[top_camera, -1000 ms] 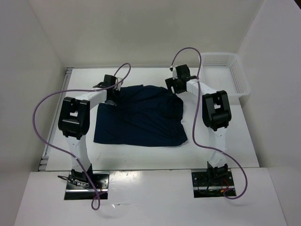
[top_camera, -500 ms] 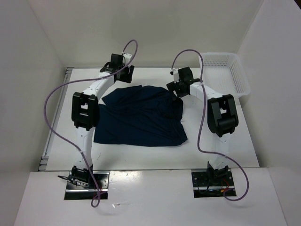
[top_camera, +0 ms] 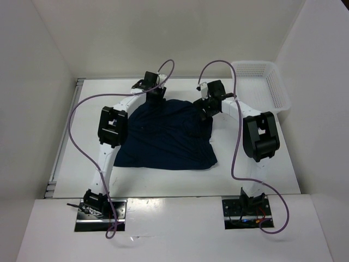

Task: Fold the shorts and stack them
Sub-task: Fold the shorts

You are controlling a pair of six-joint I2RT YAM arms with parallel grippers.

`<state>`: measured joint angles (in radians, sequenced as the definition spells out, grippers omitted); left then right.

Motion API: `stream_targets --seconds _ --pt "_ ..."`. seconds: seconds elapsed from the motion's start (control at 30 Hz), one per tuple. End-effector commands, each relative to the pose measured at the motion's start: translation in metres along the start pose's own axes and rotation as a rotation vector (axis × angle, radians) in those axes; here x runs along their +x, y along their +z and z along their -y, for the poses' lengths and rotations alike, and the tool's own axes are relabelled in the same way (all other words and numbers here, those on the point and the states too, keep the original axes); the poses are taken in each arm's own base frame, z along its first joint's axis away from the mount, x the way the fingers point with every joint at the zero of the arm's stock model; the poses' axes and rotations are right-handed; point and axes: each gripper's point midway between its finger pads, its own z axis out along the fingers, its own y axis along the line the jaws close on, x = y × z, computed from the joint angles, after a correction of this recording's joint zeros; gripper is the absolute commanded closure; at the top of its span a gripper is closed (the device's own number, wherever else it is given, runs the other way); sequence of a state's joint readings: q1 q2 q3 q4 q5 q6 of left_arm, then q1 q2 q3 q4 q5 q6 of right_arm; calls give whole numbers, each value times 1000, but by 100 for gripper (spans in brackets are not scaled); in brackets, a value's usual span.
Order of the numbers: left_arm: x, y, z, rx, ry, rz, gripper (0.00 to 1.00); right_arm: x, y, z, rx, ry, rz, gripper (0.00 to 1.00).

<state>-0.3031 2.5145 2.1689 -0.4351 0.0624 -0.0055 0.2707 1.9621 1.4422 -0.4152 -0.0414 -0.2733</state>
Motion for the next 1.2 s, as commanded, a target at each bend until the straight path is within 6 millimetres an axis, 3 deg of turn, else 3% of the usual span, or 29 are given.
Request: stream_targets --seconds 0.0,0.03,0.1,0.2,0.23,0.33,0.37,0.4,0.43,0.47,0.53,0.57,0.6,0.63,0.67,0.73,0.77,0.8,0.87,0.9,0.93,0.97,1.0,1.03,1.07,1.17 --pt "46 9 15 53 -2 -133 57 -8 -21 -6 -21 -37 30 11" --pt "48 7 20 59 5 -140 81 -5 -20 -9 -37 -37 24 11" --pt "58 5 23 71 1 -165 99 -3 -20 -12 -50 -36 18 11" --pt "33 -7 22 67 8 -98 100 12 -14 -18 -69 -15 -17 17" --pt "28 -10 14 45 4 -79 100 18 -12 -17 -59 -14 -34 29" --pt "-16 -40 -6 4 -4 46 100 25 -7 -14 -42 -14 -52 55" --pt "-44 -63 -21 -20 -12 128 100 23 -7 -14 -39 -15 -42 70" --pt "-58 -76 -31 -48 -17 171 100 19 -11 -11 -25 -5 -31 77" --pt "-68 -88 -38 -60 -21 205 100 3 -19 -5 1 -7 13 84" --pt "-90 -115 -53 -99 -28 277 100 -6 -23 -1 17 -8 39 95" --pt "-84 -130 -58 -117 -36 277 100 -29 -41 11 65 -42 98 100" --pt "-91 -157 -61 -129 -39 310 100 -35 -49 14 78 -60 105 100" --pt "-85 -167 -61 -140 -41 303 100 -46 -59 12 79 -87 128 100" --pt "-44 -161 -55 -130 -52 210 100 -53 -75 10 82 -135 151 100" --pt "-38 -191 -46 -109 -49 214 100 -52 -84 2 62 -169 145 100" --pt "-4 -215 -31 -95 -49 158 100 -46 -101 -27 17 -294 153 100" --pt "34 -207 -27 -86 -60 73 100 -37 -103 -37 -3 -335 136 100" --pt "48 -208 -30 -112 -63 48 100 -14 -97 -60 -46 -389 94 100" --pt "75 -212 -27 -116 -68 -2 100 3 -103 -78 -77 -463 82 100" --pt "110 -206 -23 -108 -76 -76 100 31 -97 -88 -109 -504 23 100" --pt "120 -209 -17 -101 -70 -88 99 38 -101 -104 -136 -580 29 100" --pt "133 -209 -15 -98 -72 -113 96 62 -99 -110 -156 -624 -28 100" --pt "148 -210 -7 -83 -63 -154 93 69 -101 -125 -183 -680 -29 100" --pt "174 -213 6 -44 -63 -233 89 75 -101 -125 -169 -721 -43 100" --pt "184 -217 10 -27 -68 -264 85 86 -103 -127 -171 -735 -57 100" --pt "211 -235 26 31 -79 -369 69 90 -103 -128 -167 -755 -55 100"
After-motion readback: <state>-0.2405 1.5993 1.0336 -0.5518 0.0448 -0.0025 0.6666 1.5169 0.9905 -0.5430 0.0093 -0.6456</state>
